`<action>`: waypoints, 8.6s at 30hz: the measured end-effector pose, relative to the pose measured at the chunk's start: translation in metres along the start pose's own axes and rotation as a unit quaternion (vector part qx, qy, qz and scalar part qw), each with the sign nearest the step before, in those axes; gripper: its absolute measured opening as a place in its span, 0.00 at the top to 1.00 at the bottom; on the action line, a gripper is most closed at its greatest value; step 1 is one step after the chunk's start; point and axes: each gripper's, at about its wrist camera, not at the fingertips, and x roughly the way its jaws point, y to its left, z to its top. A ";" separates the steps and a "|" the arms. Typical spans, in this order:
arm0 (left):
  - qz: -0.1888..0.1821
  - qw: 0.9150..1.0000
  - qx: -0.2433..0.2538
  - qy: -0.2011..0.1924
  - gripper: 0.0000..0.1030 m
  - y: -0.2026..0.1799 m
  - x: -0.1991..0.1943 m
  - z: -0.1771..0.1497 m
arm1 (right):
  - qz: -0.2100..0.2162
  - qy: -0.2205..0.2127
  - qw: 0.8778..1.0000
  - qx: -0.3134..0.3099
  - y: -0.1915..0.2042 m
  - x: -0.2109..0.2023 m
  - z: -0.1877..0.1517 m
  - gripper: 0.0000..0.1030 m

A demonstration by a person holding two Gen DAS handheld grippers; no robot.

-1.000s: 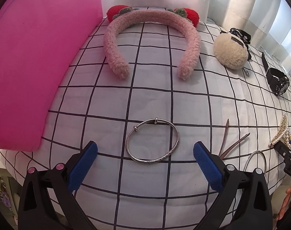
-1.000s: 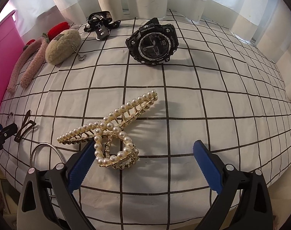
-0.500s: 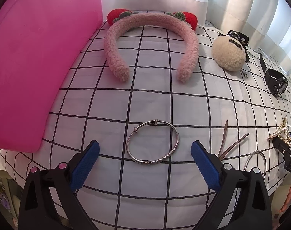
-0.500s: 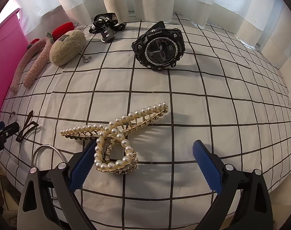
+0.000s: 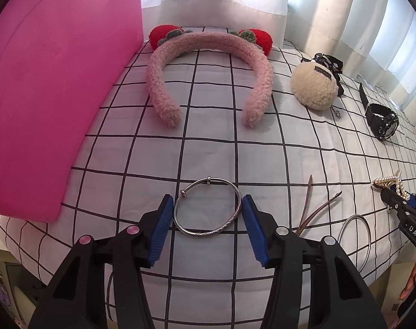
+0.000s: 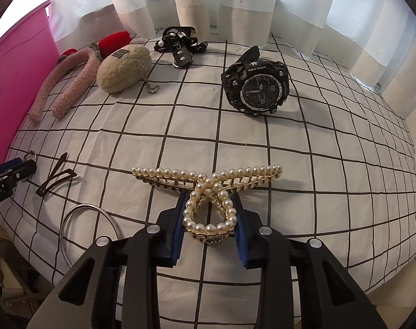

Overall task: Organize jewelry
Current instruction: 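Lift and carry the bangle and pearl claw over the pink basin with both tools, then open the left tool to drop the bangle while the right tool drops the pearl claw, then move both open tools back from the basin toward the table items, then grasp the dark hair pins with the left tool while the right tool grasps the large silver ring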

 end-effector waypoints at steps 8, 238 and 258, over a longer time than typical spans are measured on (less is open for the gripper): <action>-0.010 1.000 0.003 -0.011 0.52 0.005 -0.016 -0.007 | 0.015 -0.003 1.000 0.012 -0.005 -0.004 -0.002 0.70; -0.029 0.991 0.129 0.015 0.05 -0.077 0.020 -0.015 | -0.023 -0.003 0.999 0.042 0.033 -0.011 -0.036 0.14; -0.045 0.989 0.143 -0.018 0.64 -0.082 0.006 -0.017 | -0.020 -0.012 0.999 0.040 0.035 -0.016 -0.038 0.30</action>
